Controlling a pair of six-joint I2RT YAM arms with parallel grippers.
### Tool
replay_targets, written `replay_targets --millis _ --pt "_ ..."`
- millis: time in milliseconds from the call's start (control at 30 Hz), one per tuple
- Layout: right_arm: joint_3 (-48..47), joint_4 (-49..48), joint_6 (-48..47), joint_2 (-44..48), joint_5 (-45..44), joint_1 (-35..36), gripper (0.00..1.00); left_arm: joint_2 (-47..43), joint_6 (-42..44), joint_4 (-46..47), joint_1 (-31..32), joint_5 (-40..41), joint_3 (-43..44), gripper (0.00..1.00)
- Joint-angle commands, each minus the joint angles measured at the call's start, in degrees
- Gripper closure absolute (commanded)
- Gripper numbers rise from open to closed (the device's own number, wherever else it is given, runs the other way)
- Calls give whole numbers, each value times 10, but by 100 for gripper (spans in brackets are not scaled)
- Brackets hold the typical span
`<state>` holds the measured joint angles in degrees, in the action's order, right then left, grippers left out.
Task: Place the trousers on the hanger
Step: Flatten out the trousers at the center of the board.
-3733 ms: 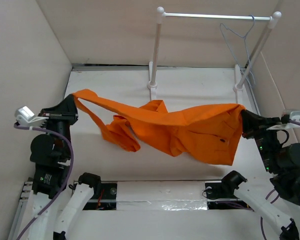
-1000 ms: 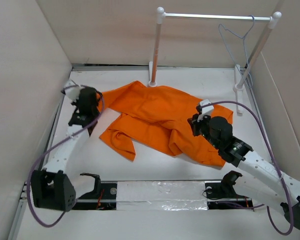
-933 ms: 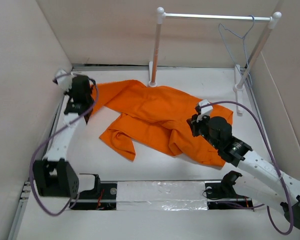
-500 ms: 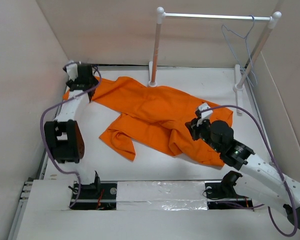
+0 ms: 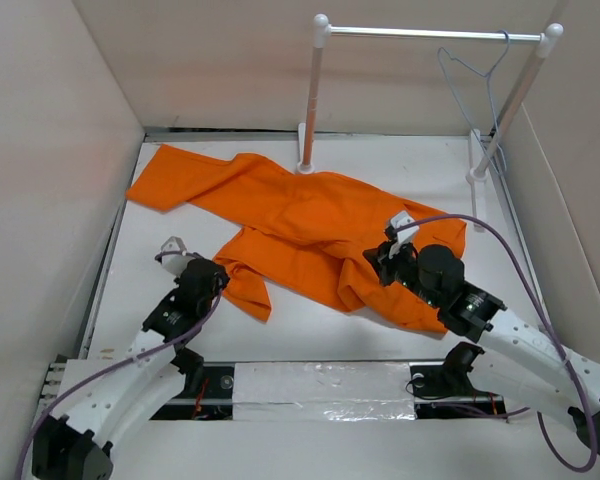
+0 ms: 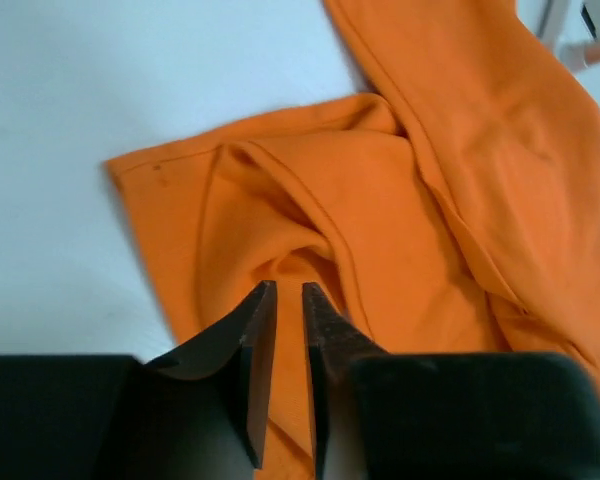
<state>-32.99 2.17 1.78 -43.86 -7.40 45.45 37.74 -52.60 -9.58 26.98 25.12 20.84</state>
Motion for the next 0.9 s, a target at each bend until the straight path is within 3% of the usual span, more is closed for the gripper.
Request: replay_targets --millis 0,67,267,400,533,667,767,867 --pt "-2 -43 -5 3 13 9 100 -35 -80 -55 -4 70 -22 84" --pt "0 -42 -6 6 9 9 100 -6 -75 -25 -27 68 -22 73" --pt "6 -31 -6 16 -3 9 100 171 -34 56 -126 23 -2 72" --pt "13 -35 -2 22 -10 9 100 183 -32 70 -127 20 -5 72" --pt "14 -45 -1 22 -7 9 100 181 -18 84 -127 11 -12 65" --pt "13 -43 -2 24 0 9 100 261 -8 88 -127 9 22 62" --pt "14 -35 -2 30 -2 9 100 306 -1 83 -127 8 45 71" --pt "17 -37 1 40 -9 9 100 301 8 90 -132 15 51 99"
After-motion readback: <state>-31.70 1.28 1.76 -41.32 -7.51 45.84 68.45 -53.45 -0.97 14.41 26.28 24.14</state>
